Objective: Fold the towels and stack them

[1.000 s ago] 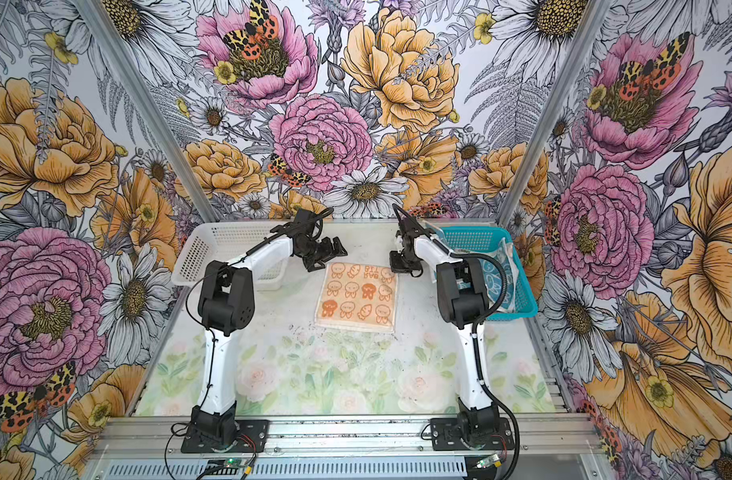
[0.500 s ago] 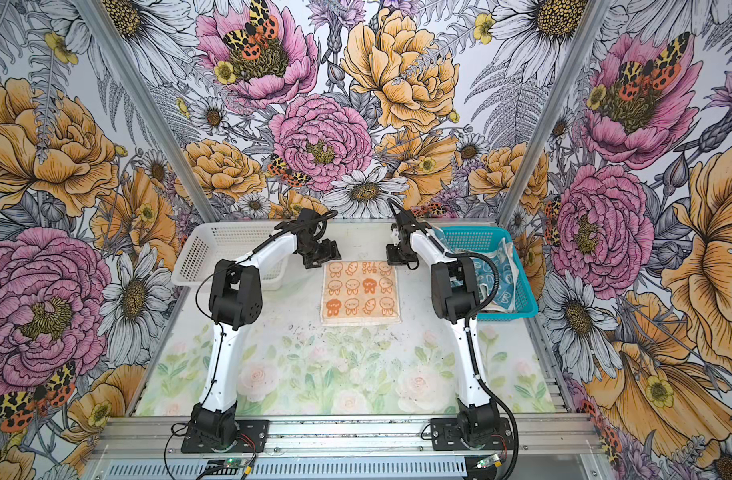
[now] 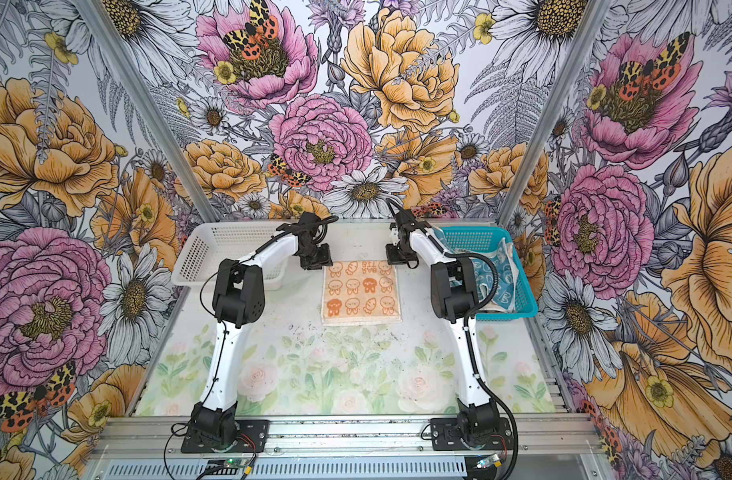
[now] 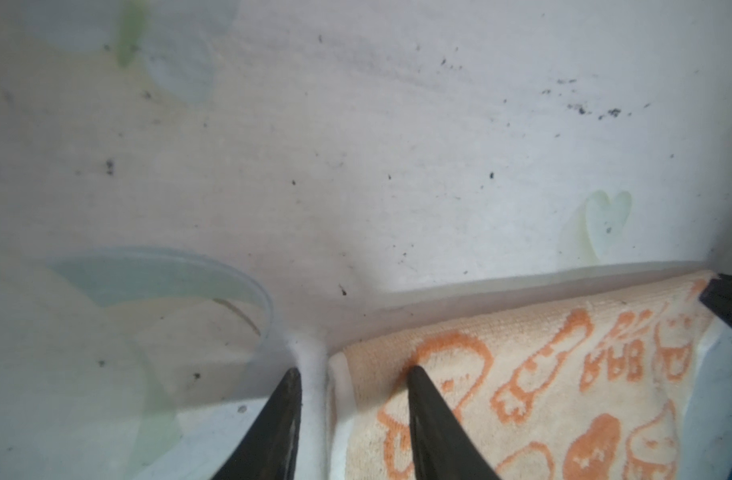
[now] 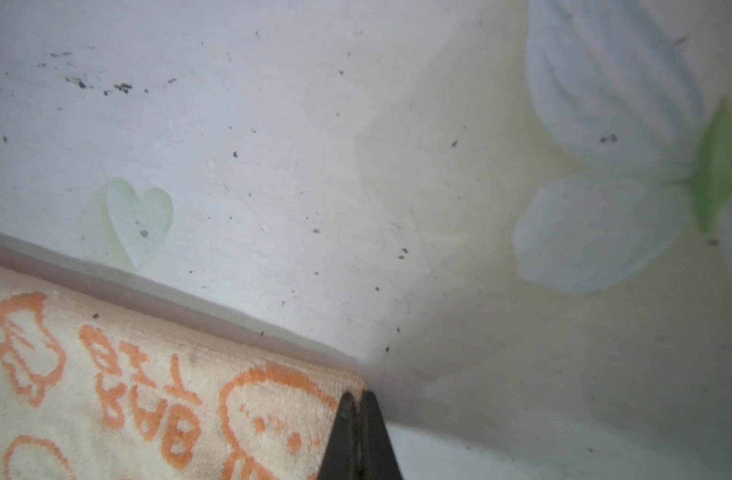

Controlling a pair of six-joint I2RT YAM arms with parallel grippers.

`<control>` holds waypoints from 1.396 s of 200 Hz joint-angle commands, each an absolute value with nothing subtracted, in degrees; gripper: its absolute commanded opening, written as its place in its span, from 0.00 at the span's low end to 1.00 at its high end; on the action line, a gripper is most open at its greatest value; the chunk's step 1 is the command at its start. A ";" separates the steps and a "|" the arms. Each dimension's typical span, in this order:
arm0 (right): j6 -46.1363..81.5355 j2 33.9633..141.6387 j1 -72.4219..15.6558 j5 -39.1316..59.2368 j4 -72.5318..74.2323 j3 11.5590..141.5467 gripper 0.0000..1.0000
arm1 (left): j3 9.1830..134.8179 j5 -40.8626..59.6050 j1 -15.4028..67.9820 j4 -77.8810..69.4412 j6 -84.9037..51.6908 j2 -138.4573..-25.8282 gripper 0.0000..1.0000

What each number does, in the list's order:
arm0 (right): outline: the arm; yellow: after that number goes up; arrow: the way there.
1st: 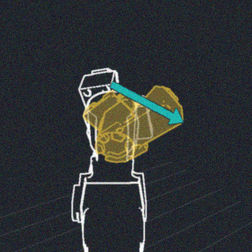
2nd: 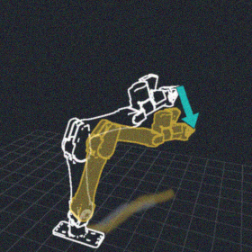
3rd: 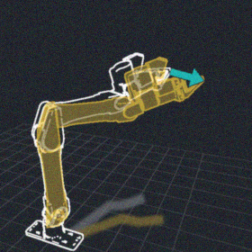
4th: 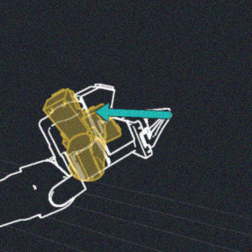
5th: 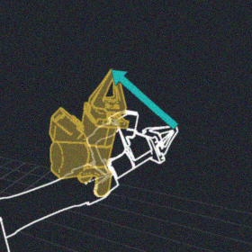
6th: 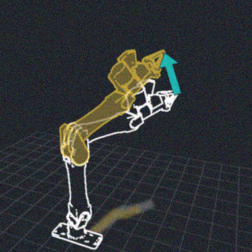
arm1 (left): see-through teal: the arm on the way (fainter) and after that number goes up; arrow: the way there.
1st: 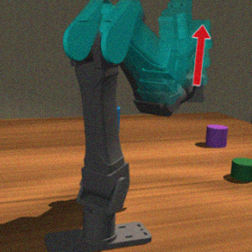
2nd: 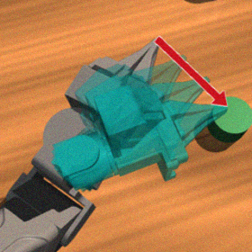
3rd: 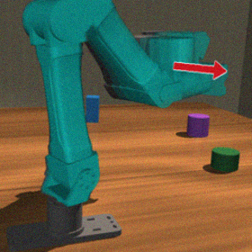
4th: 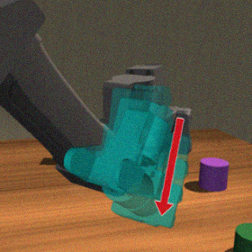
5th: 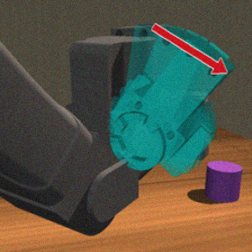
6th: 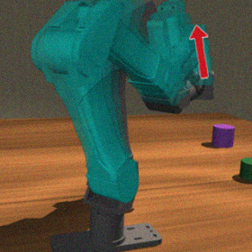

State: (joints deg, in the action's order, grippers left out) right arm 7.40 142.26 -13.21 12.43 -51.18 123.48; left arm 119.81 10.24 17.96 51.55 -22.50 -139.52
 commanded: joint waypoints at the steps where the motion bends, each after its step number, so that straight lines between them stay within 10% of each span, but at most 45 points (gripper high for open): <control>1: 6.75 143.11 -13.43 12.65 -52.03 122.48 0.00 | 121.20 8.57 17.56 51.97 -21.36 -141.05 0.38; 87: 6.28 142.30 -13.45 13.59 -52.03 121.55 0.00 | 122.60 6.94 18.13 52.03 -20.79 -142.98 0.34; 199: 6.57 140.45 -13.44 15.14 -52.03 121.64 0.00 | 123.13 7.25 18.93 52.02 -20.17 -143.34 0.00; 279: 7.10 134.29 -13.45 16.61 -52.03 120.00 0.00 | 127.00 5.67 19.16 51.85 -18.47 -137.89 0.00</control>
State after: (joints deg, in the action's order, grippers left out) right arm 6.96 139.39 -13.17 15.51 -51.70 120.51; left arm 125.49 7.18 18.90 52.27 -20.21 -141.16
